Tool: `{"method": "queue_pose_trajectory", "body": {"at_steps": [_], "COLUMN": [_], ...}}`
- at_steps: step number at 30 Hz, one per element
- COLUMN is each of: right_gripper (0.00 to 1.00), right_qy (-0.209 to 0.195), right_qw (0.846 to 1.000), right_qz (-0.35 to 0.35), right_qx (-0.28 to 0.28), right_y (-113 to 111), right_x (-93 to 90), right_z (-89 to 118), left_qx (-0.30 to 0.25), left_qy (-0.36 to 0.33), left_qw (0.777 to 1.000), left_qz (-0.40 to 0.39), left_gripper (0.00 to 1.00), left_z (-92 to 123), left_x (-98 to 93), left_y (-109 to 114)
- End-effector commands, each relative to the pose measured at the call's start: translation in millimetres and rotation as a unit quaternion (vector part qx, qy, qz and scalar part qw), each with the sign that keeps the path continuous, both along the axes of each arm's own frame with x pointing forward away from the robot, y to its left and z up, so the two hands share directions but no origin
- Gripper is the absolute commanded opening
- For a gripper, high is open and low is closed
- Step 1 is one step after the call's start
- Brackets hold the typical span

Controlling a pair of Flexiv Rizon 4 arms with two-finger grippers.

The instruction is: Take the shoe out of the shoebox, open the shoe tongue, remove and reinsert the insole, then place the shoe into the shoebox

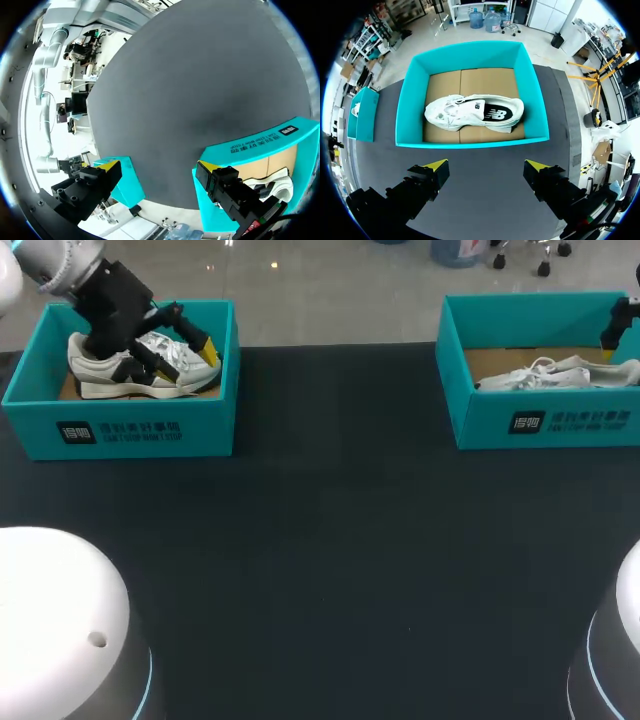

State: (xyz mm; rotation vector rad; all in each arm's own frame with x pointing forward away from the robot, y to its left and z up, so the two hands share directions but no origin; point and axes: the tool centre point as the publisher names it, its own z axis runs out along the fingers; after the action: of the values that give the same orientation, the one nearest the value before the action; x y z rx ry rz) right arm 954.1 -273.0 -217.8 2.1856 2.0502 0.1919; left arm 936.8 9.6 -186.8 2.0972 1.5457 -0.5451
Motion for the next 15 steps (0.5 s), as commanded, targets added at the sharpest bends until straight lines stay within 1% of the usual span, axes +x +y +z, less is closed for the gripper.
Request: {"method": "queue_pose_trajectory", "body": {"at_steps": [1,3,5,8,10,13,15], "right_gripper": [1.00,1.00,1.00,1.00,1.00,1.00,1.00], "right_qy": [-0.001,-0.001,-0.001,-0.001,-0.001,-0.001,-0.001], "right_qw": [1.000,1.000,1.000,1.000,1.000,1.000,1.000], "right_qz": [-0.001,-0.001,-0.001,-0.001,-0.001,-0.001,-0.001], "right_qx": [-0.001,-0.001,-0.001,-0.001,-0.001,-0.001,-0.001], "right_y": [0,0,0,0,0,0,0], "right_x": [-1.2,-1.2,-1.2,-1.2,-1.2,-1.2,-1.2], "right_z": [0,0,0,0,0,0,0], "left_qx": [0.049,0.059,0.089,0.100,0.117,0.125,0.144], "left_qy": [-0.004,-0.007,-0.017,-0.017,-0.023,-0.022,-0.026], "left_qw": [0.999,0.998,0.996,0.994,0.992,0.991,0.987], "left_qz": [0.008,0.010,0.020,0.027,0.035,0.052,0.062], "left_gripper": [1.00,1.00,1.00,1.00,1.00,1.00,1.00], "left_z": [7,7,7,9,8,8,8], "left_x": [8.6,14.6,19.5,25.7,30.2,38.0,43.2], "left_y": [20,30,41,58,70,90,103]}}
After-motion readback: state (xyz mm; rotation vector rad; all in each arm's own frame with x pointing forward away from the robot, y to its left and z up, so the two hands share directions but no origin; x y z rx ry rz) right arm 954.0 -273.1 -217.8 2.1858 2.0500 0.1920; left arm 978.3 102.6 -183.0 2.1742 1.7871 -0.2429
